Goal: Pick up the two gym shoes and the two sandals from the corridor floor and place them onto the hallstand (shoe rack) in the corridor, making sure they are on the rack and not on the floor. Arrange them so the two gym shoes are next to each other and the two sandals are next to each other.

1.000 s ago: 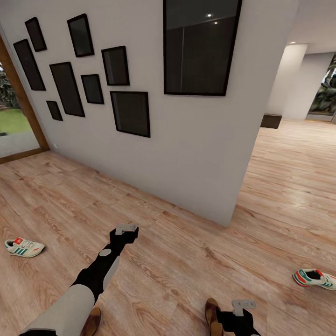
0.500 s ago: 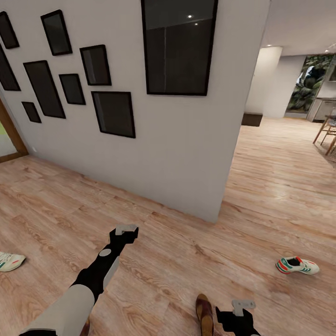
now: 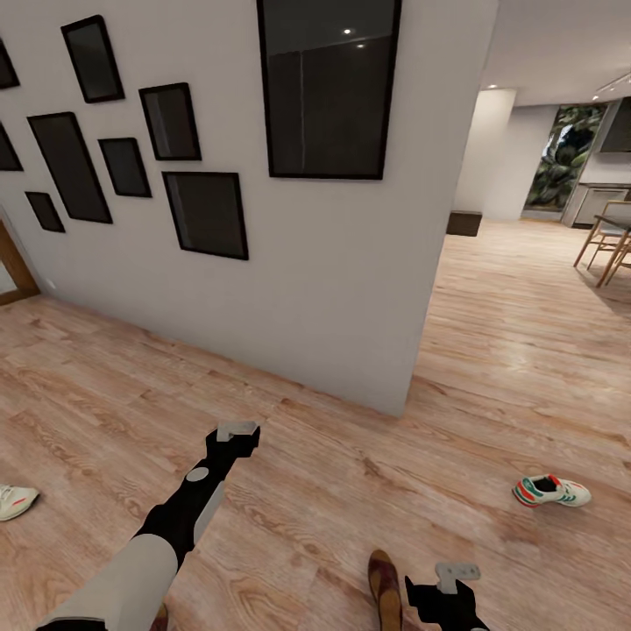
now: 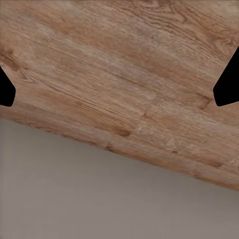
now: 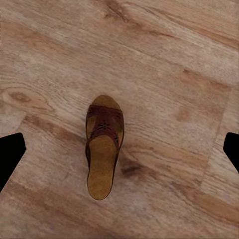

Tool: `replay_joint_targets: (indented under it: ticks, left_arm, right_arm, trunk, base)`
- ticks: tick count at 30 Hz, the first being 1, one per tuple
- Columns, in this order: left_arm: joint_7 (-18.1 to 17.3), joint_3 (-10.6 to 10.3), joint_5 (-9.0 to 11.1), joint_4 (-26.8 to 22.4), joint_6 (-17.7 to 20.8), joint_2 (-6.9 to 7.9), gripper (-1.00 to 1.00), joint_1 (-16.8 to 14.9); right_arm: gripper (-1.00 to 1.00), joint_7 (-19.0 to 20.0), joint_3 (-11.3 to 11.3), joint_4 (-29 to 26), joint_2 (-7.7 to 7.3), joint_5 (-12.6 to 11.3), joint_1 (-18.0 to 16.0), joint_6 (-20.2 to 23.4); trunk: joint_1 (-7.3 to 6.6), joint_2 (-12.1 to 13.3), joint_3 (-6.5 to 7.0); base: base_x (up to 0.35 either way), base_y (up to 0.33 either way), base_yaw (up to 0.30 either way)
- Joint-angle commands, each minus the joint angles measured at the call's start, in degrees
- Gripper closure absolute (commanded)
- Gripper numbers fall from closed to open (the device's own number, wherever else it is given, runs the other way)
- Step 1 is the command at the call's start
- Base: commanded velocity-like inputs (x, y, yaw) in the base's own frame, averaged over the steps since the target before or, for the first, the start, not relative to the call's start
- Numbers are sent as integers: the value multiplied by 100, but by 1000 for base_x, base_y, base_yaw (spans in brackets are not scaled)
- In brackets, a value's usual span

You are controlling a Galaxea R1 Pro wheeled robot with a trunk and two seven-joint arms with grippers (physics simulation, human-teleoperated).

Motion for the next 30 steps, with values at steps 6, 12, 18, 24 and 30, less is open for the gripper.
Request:
replay_joint_targets:
  ticks: [6, 12, 18, 24, 30]
  left_arm:
    - [-4, -3, 1, 4, -19, 0, -100, -3]
    - [-4, -3, -2, 4, -20, 0, -100, -3]
    - [0, -3, -2, -2, -16, 0, -100, -3]
    - [0, -3, -9, -4, -16, 5, -100, -3]
    - [0, 0, -9, -4, -17, 8, -100, -3]
  right_arm:
    - [-100, -10, 2, -12, 0, -2, -1, 35]
    - [-100, -10, 2, -12, 0, -2, 4, 35]
    - [-100, -10, 2, -12, 0, -5, 2, 35]
    - [-100, -10, 2, -12, 0, -3, 0, 35]
    - [-100, -10, 2, -12, 0, -1, -2, 33]
  trunk:
    - [-1, -2, -5]
    - [-1, -2, -5]
    - [-1, -2, -5]
    - [-1, -2, -5]
    - [-1, -2, -5]
  base:
    - [0, 25, -1]
    - [0, 3, -66]
    - [0, 0, -253]
    - [0, 0, -149]
    - [0, 0, -27]
